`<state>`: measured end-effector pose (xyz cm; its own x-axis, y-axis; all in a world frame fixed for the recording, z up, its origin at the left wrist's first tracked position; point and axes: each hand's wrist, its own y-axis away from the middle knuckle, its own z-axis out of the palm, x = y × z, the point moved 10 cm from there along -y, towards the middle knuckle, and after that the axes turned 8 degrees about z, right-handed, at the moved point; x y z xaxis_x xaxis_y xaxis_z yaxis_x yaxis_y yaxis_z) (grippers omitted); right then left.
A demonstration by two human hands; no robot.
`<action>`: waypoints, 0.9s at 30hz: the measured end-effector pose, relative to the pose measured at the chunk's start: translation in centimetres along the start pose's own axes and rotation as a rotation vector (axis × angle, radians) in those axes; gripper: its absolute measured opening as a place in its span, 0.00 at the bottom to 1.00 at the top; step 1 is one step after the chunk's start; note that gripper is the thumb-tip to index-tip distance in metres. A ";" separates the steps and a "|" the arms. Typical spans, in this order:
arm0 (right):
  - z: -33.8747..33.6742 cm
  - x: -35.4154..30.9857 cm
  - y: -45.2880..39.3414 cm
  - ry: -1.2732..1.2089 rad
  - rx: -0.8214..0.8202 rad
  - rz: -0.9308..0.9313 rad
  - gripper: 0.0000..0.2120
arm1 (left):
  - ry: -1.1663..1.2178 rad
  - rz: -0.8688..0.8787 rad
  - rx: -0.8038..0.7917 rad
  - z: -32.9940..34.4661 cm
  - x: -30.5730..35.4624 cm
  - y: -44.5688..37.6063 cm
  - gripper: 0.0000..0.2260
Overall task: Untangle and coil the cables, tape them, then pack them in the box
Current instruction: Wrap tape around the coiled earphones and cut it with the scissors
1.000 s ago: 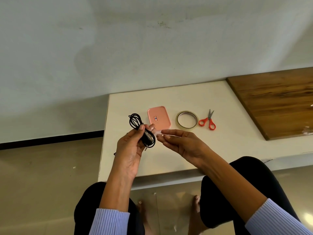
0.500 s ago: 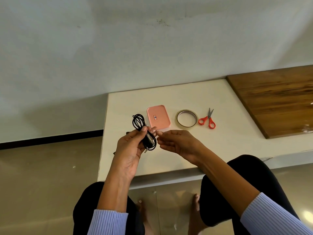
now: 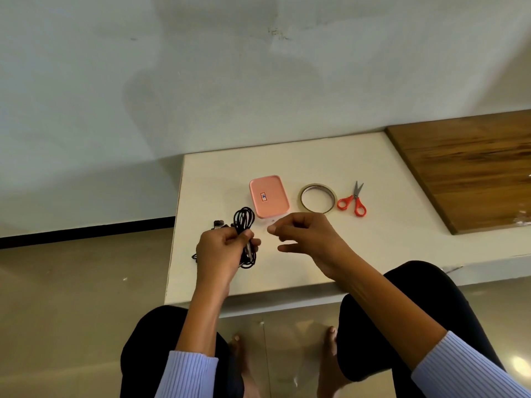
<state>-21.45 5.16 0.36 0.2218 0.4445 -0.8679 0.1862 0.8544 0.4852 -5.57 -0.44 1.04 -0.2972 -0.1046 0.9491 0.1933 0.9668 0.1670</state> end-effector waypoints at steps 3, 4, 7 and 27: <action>1.9 0.6 0.5 -0.033 -0.128 0.044 0.10 | -0.176 0.158 -0.059 1.3 2.0 0.7 0.09; 2.2 0.7 0.5 -0.038 -0.133 0.044 0.10 | -0.232 0.209 -0.059 1.6 2.7 1.0 0.11; 1.9 0.7 0.4 -0.065 -0.086 0.033 0.10 | -0.325 0.292 -0.051 2.3 3.5 1.2 0.14; -0.7 1.4 0.7 -0.068 0.028 0.075 0.07 | 0.159 0.079 -0.341 5.0 1.3 1.9 0.13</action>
<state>-21.63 6.59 -0.56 0.3003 0.4870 -0.8201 0.1932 0.8109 0.5523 -10.25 2.39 1.28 -0.1255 -0.0932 0.9877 0.5177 0.8431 0.1454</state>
